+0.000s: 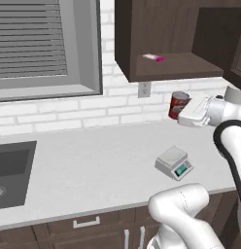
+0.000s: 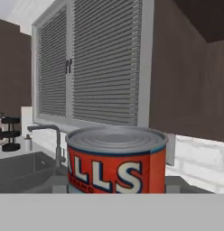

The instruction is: Pick the canned food and place it on the digital scale for weighing, and close the cabinet.

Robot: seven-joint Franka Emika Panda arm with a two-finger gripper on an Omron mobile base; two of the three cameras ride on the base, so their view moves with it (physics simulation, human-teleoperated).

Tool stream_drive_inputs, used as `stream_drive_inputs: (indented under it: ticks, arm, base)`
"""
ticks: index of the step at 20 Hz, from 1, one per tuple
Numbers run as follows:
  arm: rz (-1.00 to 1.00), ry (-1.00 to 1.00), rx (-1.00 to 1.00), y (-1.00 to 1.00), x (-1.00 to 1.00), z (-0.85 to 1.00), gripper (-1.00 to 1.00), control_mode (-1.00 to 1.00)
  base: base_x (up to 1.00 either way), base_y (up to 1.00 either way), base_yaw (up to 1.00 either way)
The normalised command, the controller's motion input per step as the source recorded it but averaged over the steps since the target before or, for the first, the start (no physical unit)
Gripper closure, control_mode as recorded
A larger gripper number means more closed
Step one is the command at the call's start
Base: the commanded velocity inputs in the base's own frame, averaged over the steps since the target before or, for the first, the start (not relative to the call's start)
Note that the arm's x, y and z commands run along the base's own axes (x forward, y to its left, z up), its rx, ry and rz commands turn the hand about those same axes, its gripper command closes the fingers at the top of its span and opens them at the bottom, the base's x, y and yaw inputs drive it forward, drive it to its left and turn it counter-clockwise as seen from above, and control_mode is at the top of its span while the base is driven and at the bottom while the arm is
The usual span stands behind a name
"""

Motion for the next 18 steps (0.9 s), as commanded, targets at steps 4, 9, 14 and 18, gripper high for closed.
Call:
stream_drive_inputs:
  ticks: [4,9,14,18]
  arm:
    - [0.30,-0.04,0.00,0.05,0.76,-0.79,1.00,-1.00]
    - [0.27,0.00,0.00,-0.11,0.60,-0.58,1.00,-1.00]
    - [0.13,0.00,0.00,-0.23,0.16,-0.42,1.00,-1.00]
    - [0.03,0.07,0.00,-0.32,0.00,-0.20,1.00,-1.00]
  base:
    - [0.00,0.00,0.00]
    - [0.00,0.00,0.00]
    - [0.00,0.00,0.00]
    - [0.00,0.00,0.00]
